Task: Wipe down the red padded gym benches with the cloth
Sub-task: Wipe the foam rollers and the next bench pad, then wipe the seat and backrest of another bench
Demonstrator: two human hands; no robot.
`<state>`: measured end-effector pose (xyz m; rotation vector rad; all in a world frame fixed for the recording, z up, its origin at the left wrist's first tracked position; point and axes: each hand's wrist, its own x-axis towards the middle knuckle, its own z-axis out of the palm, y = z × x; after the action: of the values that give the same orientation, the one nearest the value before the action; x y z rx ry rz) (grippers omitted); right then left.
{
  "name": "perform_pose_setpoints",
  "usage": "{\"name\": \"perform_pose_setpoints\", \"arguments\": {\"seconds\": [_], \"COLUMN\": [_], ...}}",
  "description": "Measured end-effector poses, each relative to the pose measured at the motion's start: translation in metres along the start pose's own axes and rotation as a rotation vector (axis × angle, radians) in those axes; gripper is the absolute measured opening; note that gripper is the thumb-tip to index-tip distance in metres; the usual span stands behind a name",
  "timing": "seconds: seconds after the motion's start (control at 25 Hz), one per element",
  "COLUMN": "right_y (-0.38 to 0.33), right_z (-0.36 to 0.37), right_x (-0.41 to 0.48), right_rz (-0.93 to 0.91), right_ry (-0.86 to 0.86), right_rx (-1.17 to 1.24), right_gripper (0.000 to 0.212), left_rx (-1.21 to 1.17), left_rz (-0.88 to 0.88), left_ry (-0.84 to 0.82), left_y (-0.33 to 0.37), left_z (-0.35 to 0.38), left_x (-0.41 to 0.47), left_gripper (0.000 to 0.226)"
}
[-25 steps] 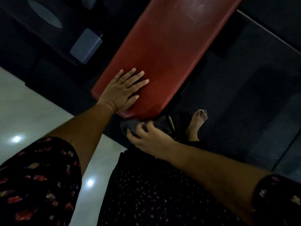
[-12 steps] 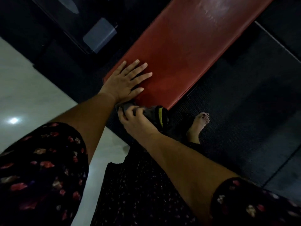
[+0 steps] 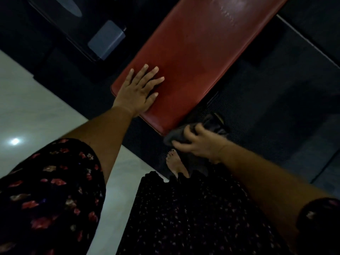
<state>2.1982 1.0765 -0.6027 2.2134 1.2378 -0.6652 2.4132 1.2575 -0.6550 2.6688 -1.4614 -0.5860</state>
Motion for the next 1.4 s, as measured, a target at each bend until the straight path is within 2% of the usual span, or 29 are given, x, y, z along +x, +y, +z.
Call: {"name": "perform_pose_setpoints", "arguments": {"seconds": [0.08,0.16,0.28,0.4,0.52,0.6,0.68,0.76,0.92,1.04,1.24,1.4], "right_y": [0.022,0.049,0.077,0.089,0.101,0.127,0.163,0.201,0.266,0.303,0.310,0.312], "right_z": [0.033,0.055,0.069,0.052,0.007,-0.032,-0.070,-0.111,-0.185,-0.225,-0.262,-0.279], "right_x": [-0.031,-0.061,-0.084,-0.087,-0.090,-0.109,-0.138,-0.170,-0.244,-0.300,-0.331,-0.338], "right_rz": [0.212,0.458,0.471,0.487,0.723,0.932,1.036,1.073,1.112,1.185,1.298,1.311], "right_ry": [-0.059,-0.077,-0.086,-0.075,-0.057,0.068,0.222,0.261,0.319,0.395,0.497,0.584], "right_rx": [0.074,0.111,0.155,0.274,0.641,0.926,1.109,1.116,0.794,0.744,0.717,0.741], "right_gripper": [0.060,0.061,0.062,0.067,0.067,0.071,0.070,0.070,0.060,0.056,0.044,0.042], "left_rx": [0.002,-0.003,-0.075,-0.227,-0.380,-0.446,-0.413,-0.323,-0.177,-0.152,-0.035,0.028], "left_rz": [-0.034,-0.097,-0.212,-0.319,-0.469,-0.452,-0.390,-0.337,-0.356,-0.319,-0.267,-0.270], "left_ry": [0.017,0.039,0.035,-0.038,-0.092,-0.070,-0.067,-0.042,0.098,0.207,0.365,0.333], "left_y": [0.005,0.014,0.034,0.047,0.055,0.067,0.078,0.086,0.089,0.098,0.111,0.114], "left_z": [0.003,0.006,-0.002,-0.034,-0.077,-0.127,-0.183,-0.233,-0.319,-0.392,-0.488,-0.503], "left_x": [-0.003,-0.007,-0.002,0.005,-0.003,-0.008,-0.011,-0.008,0.000,0.010,0.009,0.000], "left_gripper": [0.059,0.055,0.053,0.053,0.057,0.061,0.061,0.058,0.058,0.058,0.059,0.058]}}
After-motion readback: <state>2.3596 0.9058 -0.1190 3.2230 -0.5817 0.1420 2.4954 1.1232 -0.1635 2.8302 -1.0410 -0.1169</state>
